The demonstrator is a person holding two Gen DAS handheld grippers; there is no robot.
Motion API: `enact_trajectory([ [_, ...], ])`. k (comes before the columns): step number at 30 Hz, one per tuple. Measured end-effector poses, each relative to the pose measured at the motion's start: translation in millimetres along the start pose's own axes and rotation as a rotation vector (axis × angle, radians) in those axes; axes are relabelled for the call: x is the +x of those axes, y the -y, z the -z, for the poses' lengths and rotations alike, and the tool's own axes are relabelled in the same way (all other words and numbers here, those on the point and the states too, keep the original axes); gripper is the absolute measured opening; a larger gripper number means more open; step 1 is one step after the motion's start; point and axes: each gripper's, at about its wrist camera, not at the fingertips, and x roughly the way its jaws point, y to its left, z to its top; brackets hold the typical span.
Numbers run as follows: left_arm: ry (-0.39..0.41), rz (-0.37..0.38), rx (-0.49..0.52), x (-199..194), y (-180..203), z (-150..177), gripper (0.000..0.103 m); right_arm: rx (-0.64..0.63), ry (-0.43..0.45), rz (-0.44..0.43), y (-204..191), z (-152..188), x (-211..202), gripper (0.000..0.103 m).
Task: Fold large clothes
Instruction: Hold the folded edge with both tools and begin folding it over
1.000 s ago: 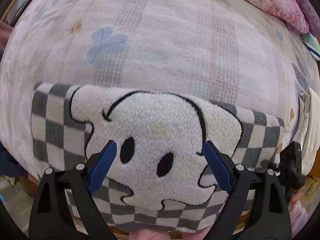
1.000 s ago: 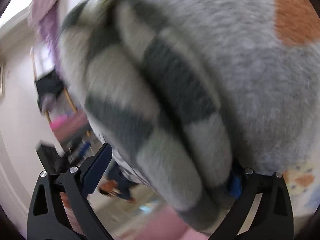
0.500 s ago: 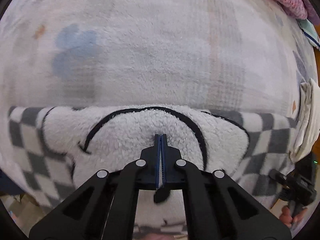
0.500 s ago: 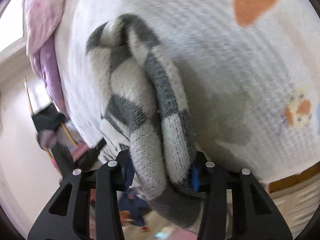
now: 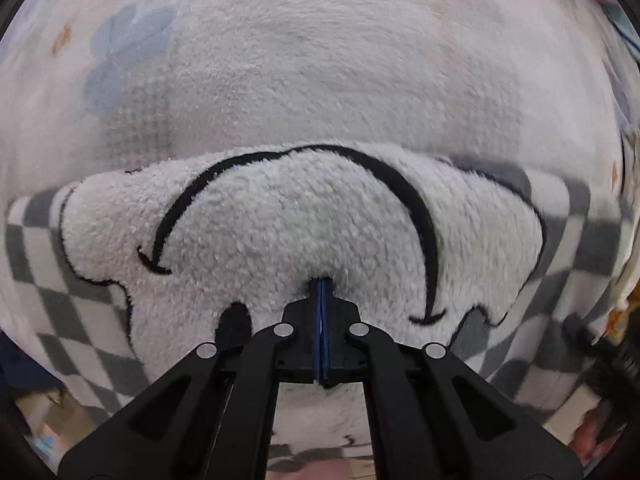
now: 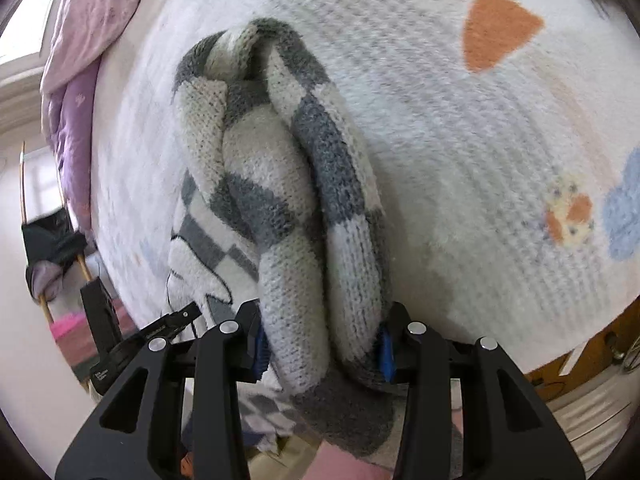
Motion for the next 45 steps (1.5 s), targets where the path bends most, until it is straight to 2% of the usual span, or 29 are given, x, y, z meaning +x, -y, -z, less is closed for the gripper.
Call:
enact_trajectory([
  [3,-0.001,0.012,0.029,-13,-3,11,0.000,0.009,0.030,0.002,2,10,-2,0.038],
  [5,-0.013,0.009,0.003,-16,-7,35,0.000,-0.008,0.041,0.011,5,20,-7,0.039],
  [7,0.037,0.024,-0.017,-5,-13,47,0.000,-0.045,0.050,0.018,-5,29,-4,0.039],
  [9,0.068,0.029,-0.037,10,-16,39,0.001,-0.072,0.059,0.026,-13,31,1,0.039],
  [11,0.010,0.011,-0.041,9,-15,28,0.001,-0.067,0.063,0.010,-16,31,5,0.039],
  [13,0.013,-0.007,-0.010,0,-8,30,0.000,-0.045,0.049,-0.017,-9,31,1,0.039],
  [16,-0.012,0.005,-0.014,2,-8,69,0.000,-0.060,0.041,-0.050,-5,39,-3,0.040],
  [17,0.031,-0.018,0.012,9,-6,77,0.000,-0.089,0.050,-0.047,-7,42,-1,0.040],
  [19,0.089,-0.056,0.063,27,-1,72,0.001,-0.127,0.064,-0.029,-7,43,-1,0.040],
  [20,0.091,-0.053,0.036,28,-2,65,0.001,-0.138,0.068,-0.032,-5,43,2,0.040],
  [22,0.041,-0.043,-0.010,24,-5,59,0.000,-0.112,0.073,-0.068,3,40,0,0.040],
  [25,0.017,-0.018,-0.020,14,-10,85,0.000,-0.061,0.064,-0.100,8,41,-7,0.040],
  [27,-0.027,0.000,-0.032,46,-15,112,0.000,-0.099,0.073,-0.095,3,44,-9,0.040],
  [28,0.032,0.015,-0.036,65,-23,121,0.001,-0.128,0.082,-0.075,3,43,-8,0.041],
  [29,0.113,0.057,-0.056,66,-29,124,0.002,-0.147,0.085,-0.051,4,42,-5,0.041],
  [32,0.110,0.148,-0.112,57,-45,133,0.001,-0.111,0.076,-0.083,11,39,-6,0.041],
  [34,0.043,0.100,-0.101,60,-45,146,0.000,-0.098,0.064,-0.095,12,38,-9,0.041],
  [36,0.077,0.078,-0.049,72,-41,159,0.000,-0.117,0.068,-0.079,9,38,-9,0.041],
  [37,0.110,0.089,-0.053,78,-42,158,0.002,-0.138,0.072,-0.066,7,37,-7,0.041],
  [38,0.112,0.118,-0.114,79,-48,153,0.003,-0.148,0.076,-0.059,7,37,-5,0.041],
  [40,0.062,0.133,-0.169,76,-52,145,0.002,-0.134,0.078,-0.051,9,35,-4,0.041],
  [42,0.072,0.068,-0.071,57,-41,133,0.000,-0.098,0.055,-0.063,8,33,-5,0.041],
  [43,0.122,0.040,-0.021,40,-35,126,0.000,-0.099,0.048,-0.059,6,33,-6,0.041],
  [45,0.184,0.059,-0.003,15,-25,110,0.000,-0.130,0.044,-0.031,1,32,-5,0.043],
])
